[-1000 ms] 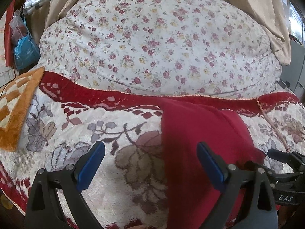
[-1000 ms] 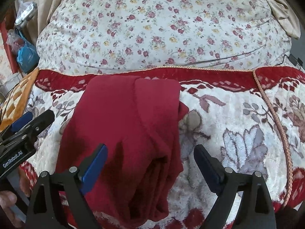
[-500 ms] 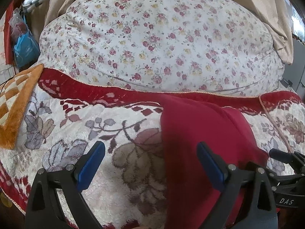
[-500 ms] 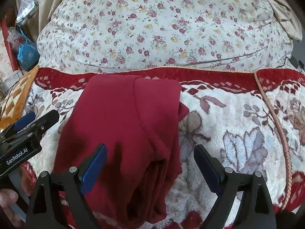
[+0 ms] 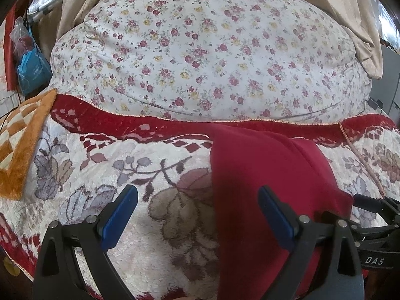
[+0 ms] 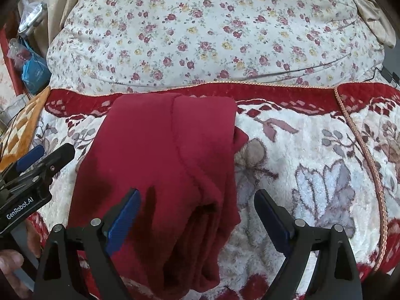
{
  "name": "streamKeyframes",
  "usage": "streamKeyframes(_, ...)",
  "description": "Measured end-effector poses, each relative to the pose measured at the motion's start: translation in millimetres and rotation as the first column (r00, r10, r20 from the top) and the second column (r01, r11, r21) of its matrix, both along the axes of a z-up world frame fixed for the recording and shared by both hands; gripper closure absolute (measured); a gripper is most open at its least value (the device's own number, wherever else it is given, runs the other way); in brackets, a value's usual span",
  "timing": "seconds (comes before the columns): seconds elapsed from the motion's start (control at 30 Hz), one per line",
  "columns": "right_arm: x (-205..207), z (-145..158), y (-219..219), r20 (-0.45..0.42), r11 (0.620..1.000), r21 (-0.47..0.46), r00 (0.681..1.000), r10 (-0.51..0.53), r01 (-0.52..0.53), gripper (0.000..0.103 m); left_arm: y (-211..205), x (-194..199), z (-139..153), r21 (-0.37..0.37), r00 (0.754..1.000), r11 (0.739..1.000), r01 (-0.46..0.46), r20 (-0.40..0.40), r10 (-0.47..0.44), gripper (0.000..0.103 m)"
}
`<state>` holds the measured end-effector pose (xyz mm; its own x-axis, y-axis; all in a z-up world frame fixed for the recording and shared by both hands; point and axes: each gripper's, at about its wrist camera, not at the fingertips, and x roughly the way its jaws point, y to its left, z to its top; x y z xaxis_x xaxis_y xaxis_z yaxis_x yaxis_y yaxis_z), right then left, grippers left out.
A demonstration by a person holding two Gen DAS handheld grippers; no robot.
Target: Fold small clothes
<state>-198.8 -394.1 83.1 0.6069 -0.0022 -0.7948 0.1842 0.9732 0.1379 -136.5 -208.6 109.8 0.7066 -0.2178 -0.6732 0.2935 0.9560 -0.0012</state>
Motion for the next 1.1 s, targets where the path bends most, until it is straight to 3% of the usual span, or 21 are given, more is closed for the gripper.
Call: streamKeyframes(1.1,1.4,-4.2,2.4,-0.014,1.0,0.015,1.0,0.005,-0.004,0.008,-0.1,-0.4,-0.5,0.005,1.0,1.0,0.0,-0.002,0.0,0.007)
